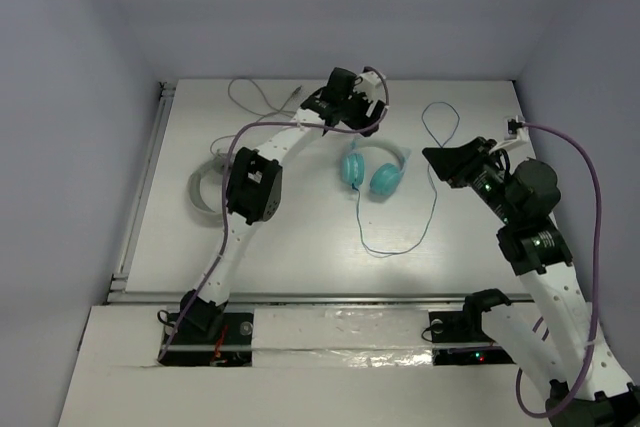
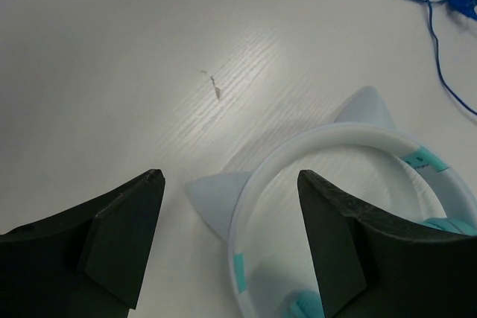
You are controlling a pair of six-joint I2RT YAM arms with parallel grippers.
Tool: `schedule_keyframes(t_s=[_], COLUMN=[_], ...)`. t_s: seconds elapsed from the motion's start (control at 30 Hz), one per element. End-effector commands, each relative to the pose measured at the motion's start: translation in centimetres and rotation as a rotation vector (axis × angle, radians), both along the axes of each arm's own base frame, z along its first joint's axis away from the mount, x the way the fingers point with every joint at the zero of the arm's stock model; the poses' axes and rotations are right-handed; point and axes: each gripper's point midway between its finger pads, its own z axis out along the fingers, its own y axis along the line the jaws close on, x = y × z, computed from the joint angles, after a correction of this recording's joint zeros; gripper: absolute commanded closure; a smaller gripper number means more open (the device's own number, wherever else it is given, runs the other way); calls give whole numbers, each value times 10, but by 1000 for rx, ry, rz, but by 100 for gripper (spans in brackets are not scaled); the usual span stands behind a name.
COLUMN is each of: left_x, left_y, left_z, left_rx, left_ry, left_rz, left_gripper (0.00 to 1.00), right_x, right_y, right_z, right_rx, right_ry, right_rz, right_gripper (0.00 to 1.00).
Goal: Wrap the headphones
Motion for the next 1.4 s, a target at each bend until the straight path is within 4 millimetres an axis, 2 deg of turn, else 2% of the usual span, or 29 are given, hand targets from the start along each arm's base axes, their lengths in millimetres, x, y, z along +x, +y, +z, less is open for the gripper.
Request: schedule_keyframes(t_s=[0.0, 0.03, 0.33, 0.5, 0.6, 0.7, 0.77, 0.8, 0.87, 0.9, 0.93, 1.07, 1.17, 1.23, 1.27, 1.37], left_x=[3, 0, 5, 9, -1, -7, -10, -12, -16, -20, -18, -18, -27, -38, -49, -63], left_y=[-7, -12, -2, 9, 16, 20, 22, 23, 23, 27, 29, 42, 53, 66, 74, 81], left_z=[-4, -7, -52, -61, -68, -76, -78, -80, -81, -84, -84, -71, -62, -62, -66, -69], left_rx=[27, 32, 125, 174, 201, 221, 233, 237, 229, 237, 238, 194, 124, 82, 64, 21], left_ry=[-35, -33, -13, -16, 10, 27, 39, 47, 57, 67, 61, 71, 126, 178, 218, 256], left_rz=[-10, -12, 45, 93, 84, 77, 73, 70, 64, 74, 95, 237, 380, 502, 553, 602], left_gripper=[29, 29, 29, 42, 45, 55, 73, 79, 82, 88, 98, 100, 100, 100, 100, 100], right_x=[-2, -3, -13, -16, -18, -18, -18, -17, -18, -19, -19, -18, -17, -18, -18, -18], right_y=[10, 11, 13, 14, 15, 15, 16, 17, 18, 19, 19, 20, 22, 22, 21, 25], right_z=[11, 10, 14, 18, 22, 25, 25, 23, 22, 22, 23, 19, 17, 17, 15, 11], right_rx=[7, 6, 9, 13, 17, 24, 28, 31, 35, 37, 36, 33, 31, 29, 23, 17], right_ry=[-49, -46, -69, -80, -90, -97, -102, -96, -92, -93, -95, -86, -78, -81, -79, -65], right_rz=[62, 65, 93, 103, 113, 116, 121, 123, 134, 139, 140, 143, 155, 154, 153, 170], right_gripper=[65, 65, 65, 66, 66, 67, 68, 68, 69, 69, 69, 69, 70, 70, 70, 70])
